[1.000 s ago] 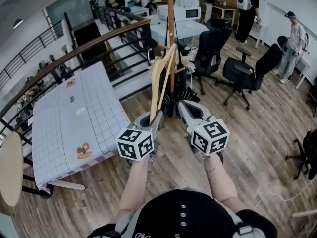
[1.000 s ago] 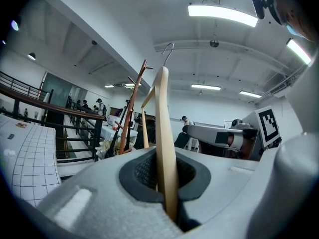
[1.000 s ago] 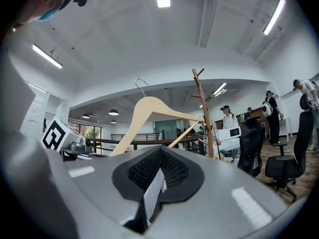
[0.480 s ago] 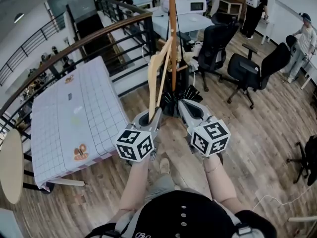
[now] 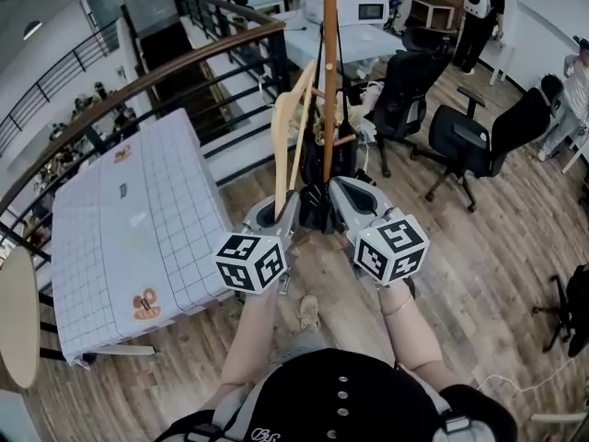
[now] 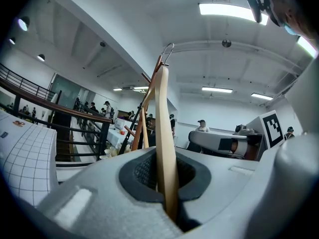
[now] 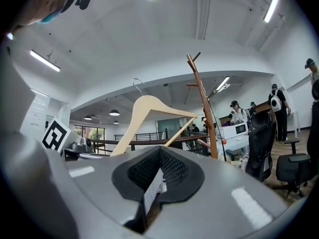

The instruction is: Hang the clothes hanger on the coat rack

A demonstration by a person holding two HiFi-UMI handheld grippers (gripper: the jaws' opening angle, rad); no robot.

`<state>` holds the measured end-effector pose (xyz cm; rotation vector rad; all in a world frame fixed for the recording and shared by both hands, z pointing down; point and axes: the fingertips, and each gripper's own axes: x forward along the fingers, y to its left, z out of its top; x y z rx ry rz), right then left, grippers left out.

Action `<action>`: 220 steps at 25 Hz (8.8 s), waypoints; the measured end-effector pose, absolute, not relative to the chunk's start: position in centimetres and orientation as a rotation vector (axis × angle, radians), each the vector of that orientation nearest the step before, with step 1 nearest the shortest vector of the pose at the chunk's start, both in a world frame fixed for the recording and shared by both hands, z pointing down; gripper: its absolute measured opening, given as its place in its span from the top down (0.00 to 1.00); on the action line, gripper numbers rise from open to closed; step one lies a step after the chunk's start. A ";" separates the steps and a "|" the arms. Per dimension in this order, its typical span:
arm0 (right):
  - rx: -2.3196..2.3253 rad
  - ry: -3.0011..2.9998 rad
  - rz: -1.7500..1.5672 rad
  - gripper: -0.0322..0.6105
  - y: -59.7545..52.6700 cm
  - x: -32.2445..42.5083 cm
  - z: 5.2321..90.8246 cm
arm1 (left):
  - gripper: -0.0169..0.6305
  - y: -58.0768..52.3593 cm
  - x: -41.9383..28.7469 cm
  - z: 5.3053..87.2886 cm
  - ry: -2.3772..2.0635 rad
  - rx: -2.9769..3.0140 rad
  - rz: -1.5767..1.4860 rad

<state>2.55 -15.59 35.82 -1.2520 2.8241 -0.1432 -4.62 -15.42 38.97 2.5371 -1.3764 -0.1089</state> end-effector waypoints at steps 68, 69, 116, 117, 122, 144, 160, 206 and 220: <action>-1.179 2.769 0.148 0.95 -43.3 0.2 25.4 | 0.97 -46.9 -6.8 27.1 -1.500 2.733 0.009; -1.177 2.765 0.157 0.95 -43.5 0.3 25.2 | 0.97 -47.2 -6.8 27.0 -1.505 2.735 0.012; -1.169 2.727 0.145 0.95 -48.4 2.9 25.0 | 0.97 -53.6 -3.1 27.8 -1.482 2.729 0.163; -1.171 2.723 0.140 0.95 -48.4 3.0 25.0 | 0.97 -53.6 -2.9 27.9 -1.477 2.732 0.170; -1.188 2.720 0.118 0.95 -48.2 3.5 25.5 | 0.96 -53.2 -2.6 28.1 -1.469 2.734 0.164; -1.275 2.692 0.082 0.95 -44.3 4.1 27.3 | 0.87 -48.3 -2.8 27.1 -1.490 2.730 -0.126; -1.287 2.688 0.057 0.95 -40.7 3.7 28.5 | 0.82 -42.7 -4.2 28.4 -1.498 2.743 -0.167; -1.247 2.922 -0.123 0.95 -36.6 2.8 39.1 | 0.98 -35.8 0.2 40.1 -1.207 2.821 -0.085; -1.235 2.967 -0.085 0.95 -36.3 3.5 39.3 | 0.98 -36.4 0.4 39.4 -1.221 2.834 -0.060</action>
